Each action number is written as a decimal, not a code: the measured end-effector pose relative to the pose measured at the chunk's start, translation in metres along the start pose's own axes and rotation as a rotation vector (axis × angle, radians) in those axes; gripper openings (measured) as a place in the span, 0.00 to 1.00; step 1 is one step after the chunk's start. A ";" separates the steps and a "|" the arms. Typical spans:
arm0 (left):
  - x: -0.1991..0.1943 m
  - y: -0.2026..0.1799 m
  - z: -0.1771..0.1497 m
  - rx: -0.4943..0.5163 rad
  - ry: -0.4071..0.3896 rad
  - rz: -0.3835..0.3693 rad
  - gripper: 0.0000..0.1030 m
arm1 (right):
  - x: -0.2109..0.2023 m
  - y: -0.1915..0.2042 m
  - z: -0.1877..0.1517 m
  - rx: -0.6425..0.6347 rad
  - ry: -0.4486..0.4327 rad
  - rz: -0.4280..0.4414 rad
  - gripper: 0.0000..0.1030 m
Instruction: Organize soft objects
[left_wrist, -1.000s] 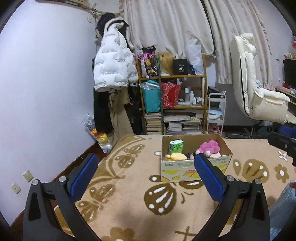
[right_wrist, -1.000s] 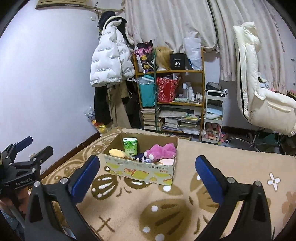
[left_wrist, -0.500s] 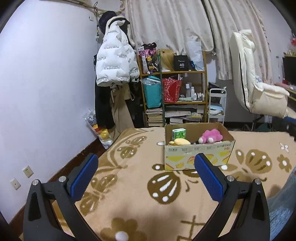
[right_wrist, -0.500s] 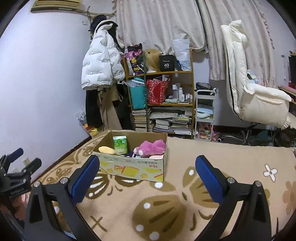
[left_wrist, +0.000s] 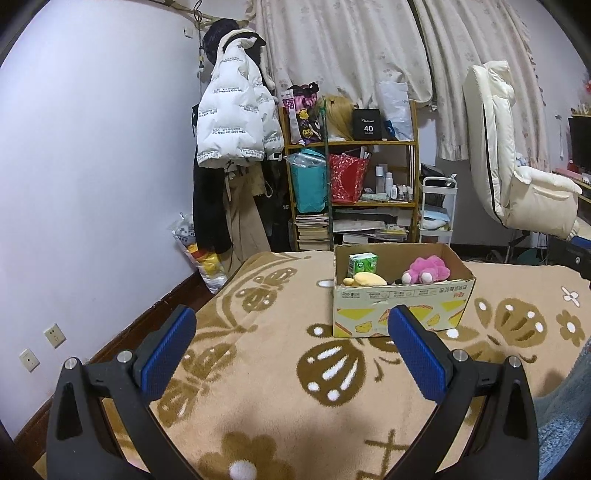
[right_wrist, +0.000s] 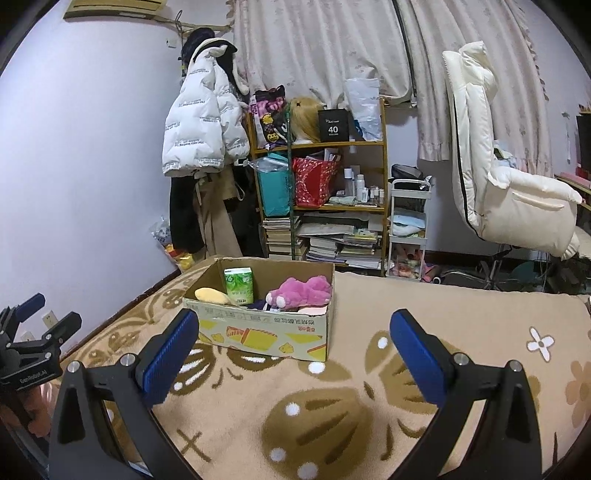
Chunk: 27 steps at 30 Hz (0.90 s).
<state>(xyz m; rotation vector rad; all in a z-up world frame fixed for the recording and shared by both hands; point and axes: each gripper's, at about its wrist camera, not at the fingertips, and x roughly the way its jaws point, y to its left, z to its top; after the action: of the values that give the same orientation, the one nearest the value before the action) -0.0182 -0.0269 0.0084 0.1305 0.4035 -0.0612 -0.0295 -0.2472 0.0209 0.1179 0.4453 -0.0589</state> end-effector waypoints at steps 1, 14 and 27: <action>-0.001 0.000 0.000 0.000 -0.004 0.004 1.00 | 0.000 0.001 0.000 -0.004 0.000 0.000 1.00; -0.005 -0.005 -0.003 0.013 -0.004 -0.002 1.00 | 0.005 0.006 -0.002 -0.014 0.005 -0.004 1.00; -0.003 -0.008 -0.006 0.028 0.022 0.000 1.00 | 0.003 0.004 -0.003 -0.014 0.003 -0.004 1.00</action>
<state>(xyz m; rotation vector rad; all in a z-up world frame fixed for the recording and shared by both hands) -0.0237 -0.0344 0.0032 0.1594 0.4245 -0.0654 -0.0273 -0.2429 0.0176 0.1032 0.4492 -0.0597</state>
